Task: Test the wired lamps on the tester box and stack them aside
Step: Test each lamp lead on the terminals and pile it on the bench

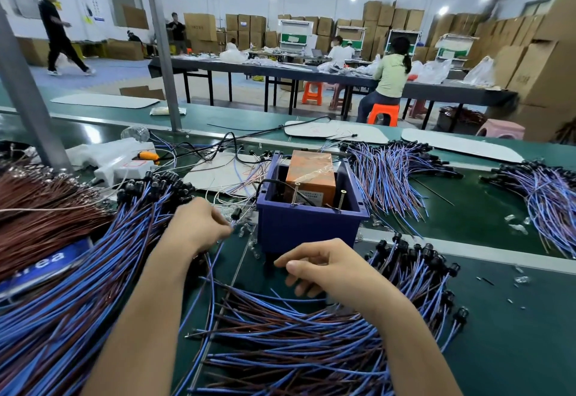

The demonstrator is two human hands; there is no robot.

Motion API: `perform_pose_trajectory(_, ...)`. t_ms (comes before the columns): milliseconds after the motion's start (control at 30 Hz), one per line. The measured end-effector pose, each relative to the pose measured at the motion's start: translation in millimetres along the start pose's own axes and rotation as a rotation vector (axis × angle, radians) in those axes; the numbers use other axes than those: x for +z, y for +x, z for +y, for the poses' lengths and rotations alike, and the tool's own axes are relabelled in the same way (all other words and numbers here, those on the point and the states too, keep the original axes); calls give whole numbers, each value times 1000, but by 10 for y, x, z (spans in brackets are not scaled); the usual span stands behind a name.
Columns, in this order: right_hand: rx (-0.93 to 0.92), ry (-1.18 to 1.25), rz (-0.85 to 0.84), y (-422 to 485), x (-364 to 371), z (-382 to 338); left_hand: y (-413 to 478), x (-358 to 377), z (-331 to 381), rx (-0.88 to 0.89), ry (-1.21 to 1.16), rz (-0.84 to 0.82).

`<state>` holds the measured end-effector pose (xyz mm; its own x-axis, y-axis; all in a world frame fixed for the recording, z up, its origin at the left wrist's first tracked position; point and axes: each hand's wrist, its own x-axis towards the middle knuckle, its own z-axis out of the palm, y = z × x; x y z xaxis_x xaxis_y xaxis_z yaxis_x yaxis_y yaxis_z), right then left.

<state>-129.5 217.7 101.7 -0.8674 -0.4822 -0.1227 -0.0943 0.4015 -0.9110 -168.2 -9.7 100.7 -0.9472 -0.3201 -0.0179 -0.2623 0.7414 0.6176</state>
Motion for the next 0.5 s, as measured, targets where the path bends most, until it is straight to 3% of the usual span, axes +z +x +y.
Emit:
perform_pose_trajectory(200, -113, 171, 49, 13, 51, -80, -277, -276, 257, 187, -533, -66)
perform_pose_trajectory(333, -226, 386, 78, 2, 54, -121, -451, -275, 472, 400, -588, -194)
perform_pose_trajectory(500, -268, 600, 197, 6, -60, -105, -506, -126, 586, 420, -693, -326)
